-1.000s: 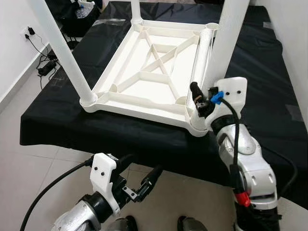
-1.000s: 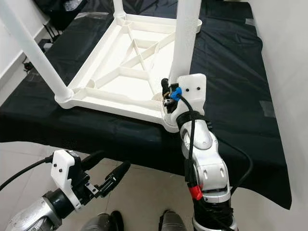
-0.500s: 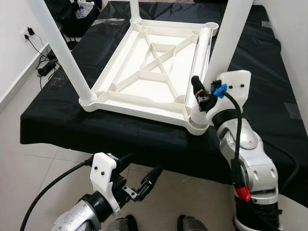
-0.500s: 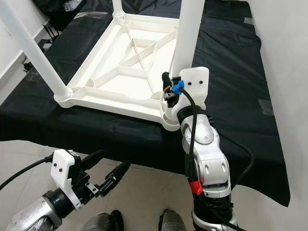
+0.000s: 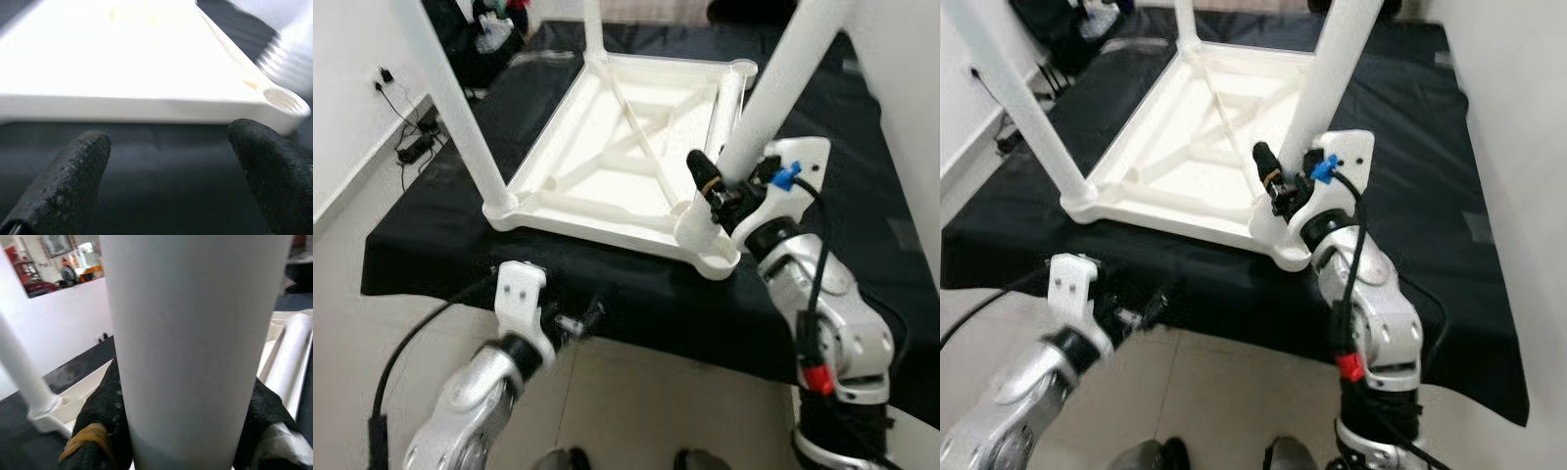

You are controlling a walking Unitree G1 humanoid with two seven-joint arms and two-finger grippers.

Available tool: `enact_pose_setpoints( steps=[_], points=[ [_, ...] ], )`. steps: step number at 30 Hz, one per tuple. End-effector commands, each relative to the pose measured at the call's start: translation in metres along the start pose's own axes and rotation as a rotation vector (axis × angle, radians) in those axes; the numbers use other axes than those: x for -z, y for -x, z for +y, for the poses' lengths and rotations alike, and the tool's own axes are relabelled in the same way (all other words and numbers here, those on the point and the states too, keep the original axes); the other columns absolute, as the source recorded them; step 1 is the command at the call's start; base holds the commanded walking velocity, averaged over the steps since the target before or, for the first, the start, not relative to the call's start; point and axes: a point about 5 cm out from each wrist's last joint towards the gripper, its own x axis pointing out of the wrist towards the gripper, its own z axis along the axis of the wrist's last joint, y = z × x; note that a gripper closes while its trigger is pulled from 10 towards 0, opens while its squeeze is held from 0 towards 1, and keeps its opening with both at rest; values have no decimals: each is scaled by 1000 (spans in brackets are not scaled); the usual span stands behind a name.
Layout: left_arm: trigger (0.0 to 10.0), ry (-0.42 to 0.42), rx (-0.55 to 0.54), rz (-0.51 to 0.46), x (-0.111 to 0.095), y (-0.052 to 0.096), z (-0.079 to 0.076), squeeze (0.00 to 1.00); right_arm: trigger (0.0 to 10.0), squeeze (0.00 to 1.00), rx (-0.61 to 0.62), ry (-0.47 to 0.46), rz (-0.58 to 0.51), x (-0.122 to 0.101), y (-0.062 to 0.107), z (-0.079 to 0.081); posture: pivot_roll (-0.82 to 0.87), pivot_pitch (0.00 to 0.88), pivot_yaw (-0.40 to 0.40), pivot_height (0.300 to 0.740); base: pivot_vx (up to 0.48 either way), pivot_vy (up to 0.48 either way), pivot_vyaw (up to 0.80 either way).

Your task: Building children table

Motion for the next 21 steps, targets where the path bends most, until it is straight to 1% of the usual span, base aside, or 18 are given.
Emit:
enact_pose_setpoints(
  steps=[1, 2, 3, 4, 6, 9, 10, 11, 12, 13, 15, 18, 20, 21],
  points=[
    [10000, -46, -62, 17, 9, 1, 8, 0, 10000, 0, -4, -15, 81, 30, 14, -6, -99, 13, 1, 740, 0, 0, 0],
    [10000, -51, -78, 26, 11, 7, 10, 0, 10000, 0, -10, -20, 110, 41, 23, -4, -99, 13, 1, 740, 0, 0, 0],
    [10000, -53, -87, 33, 13, 11, 11, 0, 10000, 0, -16, -23, 129, 46, 29, -3, -96, 13, 2, 740, 0, 0, 0],
    [10000, -53, -87, 33, 13, 11, 11, 0, 10000, 0, -16, -23, 129, 46, 29, -3, -96, 13, 2, 740, 0, 0, 0],
    [10000, -75, -141, 74, 22, 25, 14, 0, 10000, 0, -38, -42, 160, 56, 41, 4, -77, 0, -7, 740, 0, 0, 0],
    [10000, -82, -186, 104, 31, 31, 18, 0, 10000, 0, -58, -62, 175, 63, 44, 7, -73, 0, -12, 740, 0, 0, 0],
    [10000, -66, -178, 110, 35, 30, 17, 0, 10000, 0, -67, -65, 182, 67, 42, 7, -70, 0, -15, 740, 0, 0, 0],
    [10000, -66, -178, 110, 35, 30, 17, 0, 10000, 0, -67, -65, 182, 67, 42, 7, -70, 0, -15, 740, 0, 0, 0],
    [10000, -23, -166, 101, 38, 24, 17, 0, 10000, 0, -87, -63, 187, 72, 37, 8, -64, 0, -21, 740, 0, 0, 0],
    [10000, -23, -166, 101, 38, 24, 17, 0, 10000, 0, -87, -63, 187, 72, 37, 8, -64, 0, -21, 740, 0, 0, 0],
    [10000, 26, -148, 79, 41, 15, 16, 0, 10000, 0, -114, -48, 187, 80, 32, 10, -64, 0, -25, 740, 0, 0, 0],
    [10000, 40, -138, 72, 42, 11, 16, 0, 10000, 0, -124, -33, 192, 85, 28, 13, -61, 0, -26, 740, 0, 0, 0],
    [10000, 40, -100, 80, 46, 10, 13, 0, 10000, 0, -145, 4, 219, 95, 25, 18, -57, 0, -30, 740, 0, -369, 0],
    [10000, 37, -88, 85, 48, 10, 12, 0, 10000, 0, -146, 6, 219, 96, 25, 18, -57, 0, -30, 740, 0, -454, 0]
  ],
)
